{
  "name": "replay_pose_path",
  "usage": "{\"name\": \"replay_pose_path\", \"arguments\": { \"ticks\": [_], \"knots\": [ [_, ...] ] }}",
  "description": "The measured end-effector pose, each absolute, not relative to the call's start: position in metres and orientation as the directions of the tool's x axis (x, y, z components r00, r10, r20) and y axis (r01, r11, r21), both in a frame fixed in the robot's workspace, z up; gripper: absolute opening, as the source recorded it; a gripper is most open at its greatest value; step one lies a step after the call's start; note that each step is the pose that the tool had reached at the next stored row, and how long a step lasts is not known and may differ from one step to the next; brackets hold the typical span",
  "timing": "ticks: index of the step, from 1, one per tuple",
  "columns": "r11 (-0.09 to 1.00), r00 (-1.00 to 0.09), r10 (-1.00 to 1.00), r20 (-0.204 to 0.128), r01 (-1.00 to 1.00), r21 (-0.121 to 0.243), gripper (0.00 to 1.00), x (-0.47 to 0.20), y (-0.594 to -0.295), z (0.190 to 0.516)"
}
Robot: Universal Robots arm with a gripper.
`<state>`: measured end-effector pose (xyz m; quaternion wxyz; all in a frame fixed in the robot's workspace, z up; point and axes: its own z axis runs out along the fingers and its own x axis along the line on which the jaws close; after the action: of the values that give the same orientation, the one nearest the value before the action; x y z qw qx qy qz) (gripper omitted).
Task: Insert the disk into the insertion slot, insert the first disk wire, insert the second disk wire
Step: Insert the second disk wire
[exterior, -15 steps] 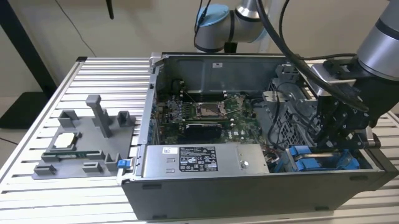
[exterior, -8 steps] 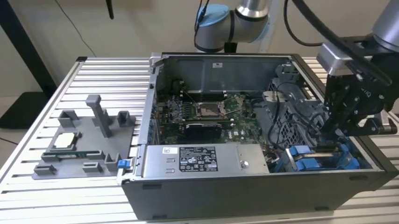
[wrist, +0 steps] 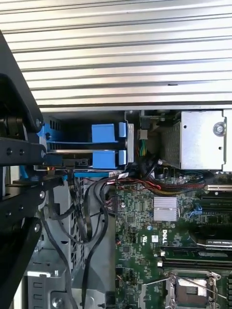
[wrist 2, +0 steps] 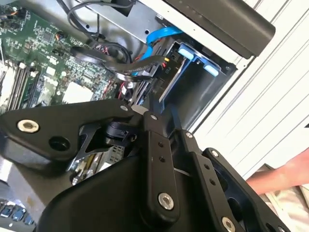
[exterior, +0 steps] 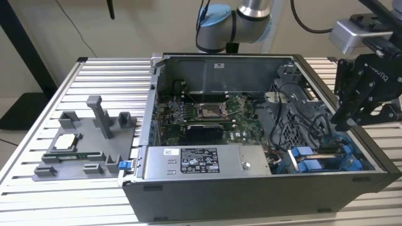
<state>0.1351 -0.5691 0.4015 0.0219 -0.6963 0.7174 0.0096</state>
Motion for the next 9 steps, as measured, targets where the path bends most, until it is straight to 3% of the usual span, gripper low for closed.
{"name": "replay_pose_path", "arguments": {
  "ticks": [9],
  "knots": [
    [0.03,-0.029,-0.999,-0.045,-0.999,-0.017,1.0,0.1351,-0.5691,0.4096]
  ]
}}
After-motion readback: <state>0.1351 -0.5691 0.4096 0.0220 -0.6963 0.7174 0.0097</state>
